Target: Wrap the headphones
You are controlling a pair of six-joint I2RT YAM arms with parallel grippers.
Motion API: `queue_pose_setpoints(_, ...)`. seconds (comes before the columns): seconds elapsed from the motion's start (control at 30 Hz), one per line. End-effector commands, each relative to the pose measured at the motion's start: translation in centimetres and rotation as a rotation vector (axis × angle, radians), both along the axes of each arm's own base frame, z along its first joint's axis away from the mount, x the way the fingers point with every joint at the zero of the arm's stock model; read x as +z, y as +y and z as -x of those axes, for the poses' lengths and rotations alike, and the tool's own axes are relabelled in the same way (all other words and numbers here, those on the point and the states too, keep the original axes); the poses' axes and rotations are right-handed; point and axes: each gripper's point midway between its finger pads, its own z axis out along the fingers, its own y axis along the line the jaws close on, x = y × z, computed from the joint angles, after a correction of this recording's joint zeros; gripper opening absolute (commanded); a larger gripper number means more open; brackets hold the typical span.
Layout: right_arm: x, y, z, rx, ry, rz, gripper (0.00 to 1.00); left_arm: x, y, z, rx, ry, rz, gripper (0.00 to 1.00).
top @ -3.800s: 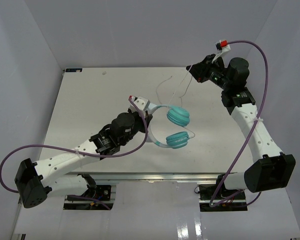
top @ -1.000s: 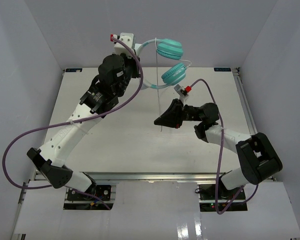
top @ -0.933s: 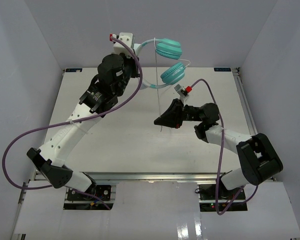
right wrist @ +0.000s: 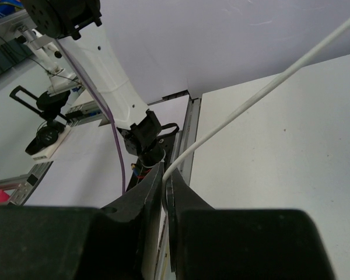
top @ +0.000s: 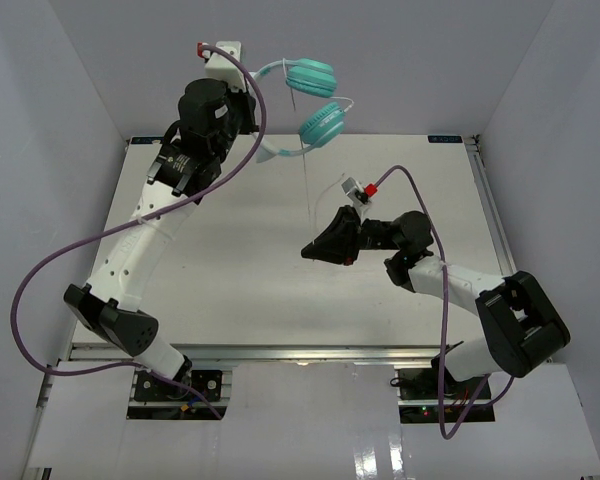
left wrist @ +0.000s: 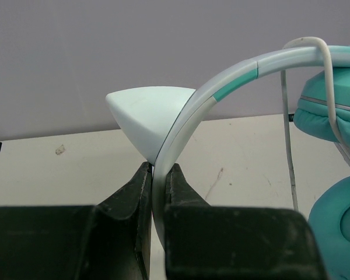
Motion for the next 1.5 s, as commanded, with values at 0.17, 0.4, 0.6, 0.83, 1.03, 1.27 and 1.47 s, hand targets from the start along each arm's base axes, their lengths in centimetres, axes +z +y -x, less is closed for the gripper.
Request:
queue_pose_setpoints(0.17,-0.2,-0.2,2.5,0.088,-0.066,0.012,0.13,7.6,3.0,0.0,0.072,-0.193,0.164,0.0)
queue_pose_setpoints(0.4,0.0,-0.1,3.1,0.104,-0.072,0.009,0.13,7.3,4.5,-1.2,0.105,-0.189,0.155,0.0)
queue_pose_setpoints(0.6,-0.2,0.4,4.0,0.135,-0.066,0.012,0.13,7.2,6.1,-2.4,0.138,-0.186,0.155,0.0)
queue_pose_setpoints(0.83,-0.3,0.8,4.8,0.16,-0.07,0.013,0.13,6.9,7.7,-3.8,0.172,-0.178,0.151,0.0)
queue_pose_setpoints(1.03,-0.3,0.9,5.2,0.172,-0.072,0.013,0.13,5.6,9.2,-4.8,0.202,-0.153,0.141,0.0)
queue_pose_setpoints(1.27,-0.4,1.1,5.7,0.186,-0.073,0.014,0.13,4.4,11.4,-6.0,0.239,-0.132,0.133,0.0)
queue_pose_setpoints(1.47,-0.4,1.2,6.1,0.196,-0.078,0.017,0.14,3.3,13.3,-6.7,0.268,-0.109,0.133,0.0)
